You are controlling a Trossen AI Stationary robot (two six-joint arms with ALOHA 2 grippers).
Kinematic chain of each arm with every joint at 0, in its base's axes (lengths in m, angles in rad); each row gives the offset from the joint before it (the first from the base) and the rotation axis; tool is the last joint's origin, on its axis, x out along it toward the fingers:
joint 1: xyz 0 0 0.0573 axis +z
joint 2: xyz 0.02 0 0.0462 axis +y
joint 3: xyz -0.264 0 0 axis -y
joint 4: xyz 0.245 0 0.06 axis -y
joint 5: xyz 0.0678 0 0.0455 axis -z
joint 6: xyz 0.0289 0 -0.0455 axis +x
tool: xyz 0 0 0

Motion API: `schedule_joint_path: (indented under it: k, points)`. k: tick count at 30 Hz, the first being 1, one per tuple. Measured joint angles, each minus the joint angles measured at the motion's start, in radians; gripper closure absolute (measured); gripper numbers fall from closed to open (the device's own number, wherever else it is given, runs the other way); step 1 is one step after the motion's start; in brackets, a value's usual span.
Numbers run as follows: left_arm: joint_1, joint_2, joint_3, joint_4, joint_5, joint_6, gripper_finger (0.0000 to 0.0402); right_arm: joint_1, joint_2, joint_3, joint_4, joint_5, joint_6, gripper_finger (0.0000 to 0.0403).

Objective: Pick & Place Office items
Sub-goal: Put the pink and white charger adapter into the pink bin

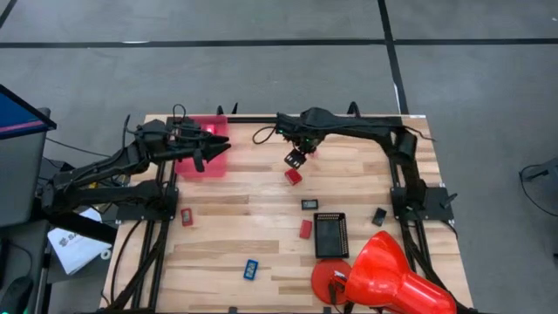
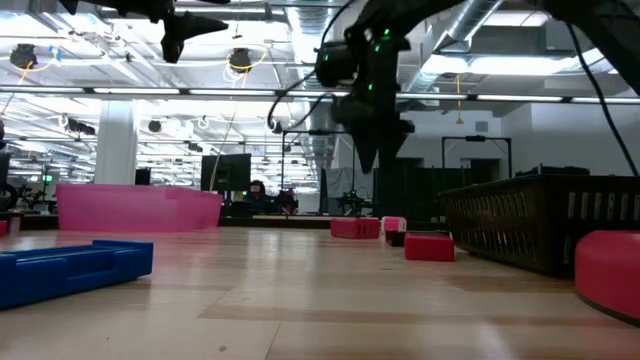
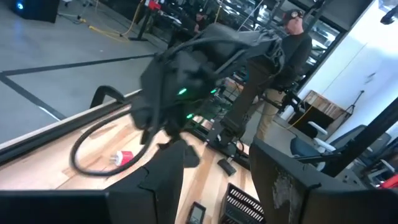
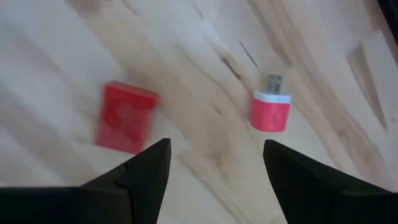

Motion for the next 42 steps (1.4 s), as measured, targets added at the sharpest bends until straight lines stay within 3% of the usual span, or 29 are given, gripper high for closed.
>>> schedule_joint_path:
  k: [8,19,29,42]
  points:
    - [0.0,0.0,0.0,0.0,0.0,-0.063,0.0228,-0.091,0.072,-0.001,0.011,0.007,0.016,0.0152]
    - [0.0,0.0,0.0,0.013,0.0,-0.14,0.0228,-0.183,0.078,-0.002,0.042,-0.114,-0.089,0.0152]
    - [0.0,0.0,0.0,0.063,-0.015,-0.17,0.0228,-0.236,0.071,-0.165,0.054,-0.153,-0.128,0.0152]
    - [0.0,0.0,0.0,0.068,-0.03,-0.185,0.0228,-0.229,0.07,-0.23,0.236,-0.231,-0.129,0.0152]
